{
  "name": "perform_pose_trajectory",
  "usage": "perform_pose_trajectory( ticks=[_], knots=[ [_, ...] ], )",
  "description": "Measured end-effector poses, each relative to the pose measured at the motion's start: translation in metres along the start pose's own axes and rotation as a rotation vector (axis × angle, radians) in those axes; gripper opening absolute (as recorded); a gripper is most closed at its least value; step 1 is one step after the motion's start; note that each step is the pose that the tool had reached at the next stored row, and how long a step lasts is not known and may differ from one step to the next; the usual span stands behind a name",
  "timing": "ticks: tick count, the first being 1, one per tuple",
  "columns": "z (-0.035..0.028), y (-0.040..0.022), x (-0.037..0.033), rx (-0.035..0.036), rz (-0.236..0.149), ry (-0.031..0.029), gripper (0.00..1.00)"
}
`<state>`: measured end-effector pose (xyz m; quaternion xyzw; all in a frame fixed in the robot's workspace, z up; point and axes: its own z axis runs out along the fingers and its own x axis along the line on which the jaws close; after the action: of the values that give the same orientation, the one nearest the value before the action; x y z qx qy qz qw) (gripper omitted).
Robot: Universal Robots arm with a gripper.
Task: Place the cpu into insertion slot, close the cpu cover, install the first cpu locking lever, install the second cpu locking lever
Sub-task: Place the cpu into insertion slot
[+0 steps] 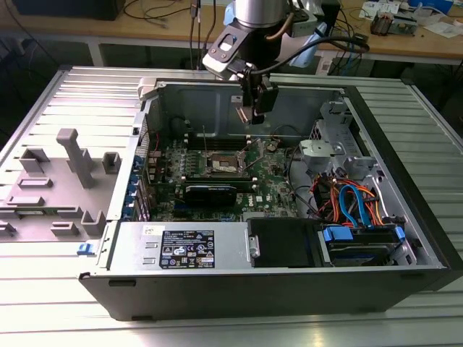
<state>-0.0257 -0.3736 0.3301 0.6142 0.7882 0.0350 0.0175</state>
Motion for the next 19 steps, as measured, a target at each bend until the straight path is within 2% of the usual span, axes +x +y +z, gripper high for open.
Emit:
perform_pose_trajectory(
  ticks=[11, 15, 17, 19],
  knots=[
    [0.0008, -0.0001, 0.0000, -0.0001, 0.002, 0.0000, 0.54],
    [0.0037, -0.0004, -0.0001, -0.0004, 0.041, -0.0043, 0.54],
    [0.0078, -0.0007, -0.0001, -0.0010, 0.092, -0.0085, 0.54],
    [0.0114, -0.0014, -0.0001, 0.0022, 0.115, -0.0096, 0.54]
  ],
)
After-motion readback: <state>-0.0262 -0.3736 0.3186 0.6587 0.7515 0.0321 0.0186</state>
